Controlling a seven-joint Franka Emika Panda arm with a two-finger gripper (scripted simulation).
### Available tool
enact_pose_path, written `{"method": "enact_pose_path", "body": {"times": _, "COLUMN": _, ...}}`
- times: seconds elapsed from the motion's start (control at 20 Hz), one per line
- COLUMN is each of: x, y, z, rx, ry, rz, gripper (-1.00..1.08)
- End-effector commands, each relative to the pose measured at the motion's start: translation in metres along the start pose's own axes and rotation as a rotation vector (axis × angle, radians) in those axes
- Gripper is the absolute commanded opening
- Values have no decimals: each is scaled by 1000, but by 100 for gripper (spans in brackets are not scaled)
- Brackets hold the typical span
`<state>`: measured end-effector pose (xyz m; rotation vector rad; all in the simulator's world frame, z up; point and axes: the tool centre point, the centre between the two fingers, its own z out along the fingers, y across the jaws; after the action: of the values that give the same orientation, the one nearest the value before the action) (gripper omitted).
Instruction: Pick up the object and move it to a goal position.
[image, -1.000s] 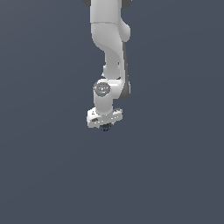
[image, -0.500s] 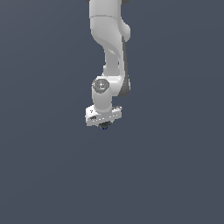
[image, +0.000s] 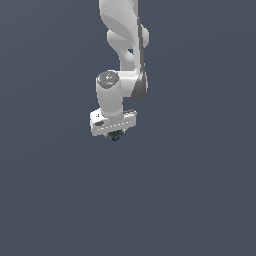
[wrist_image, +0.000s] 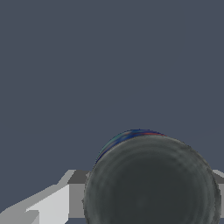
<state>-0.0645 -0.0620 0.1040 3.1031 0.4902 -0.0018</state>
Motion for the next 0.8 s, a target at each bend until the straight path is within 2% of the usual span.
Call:
{"method": "enact_pose_path", "body": {"times": 0.0, "x": -2, "y": 6, "z": -26, "rx": 0, "ry": 1, "rz": 0, "gripper": -100}}
{"method": "enact_pose_path", "body": {"times": 0.75, "x": -11, "y": 43, "z": -186, "rx": 1, "ry": 2, "rz": -1, "gripper": -100}}
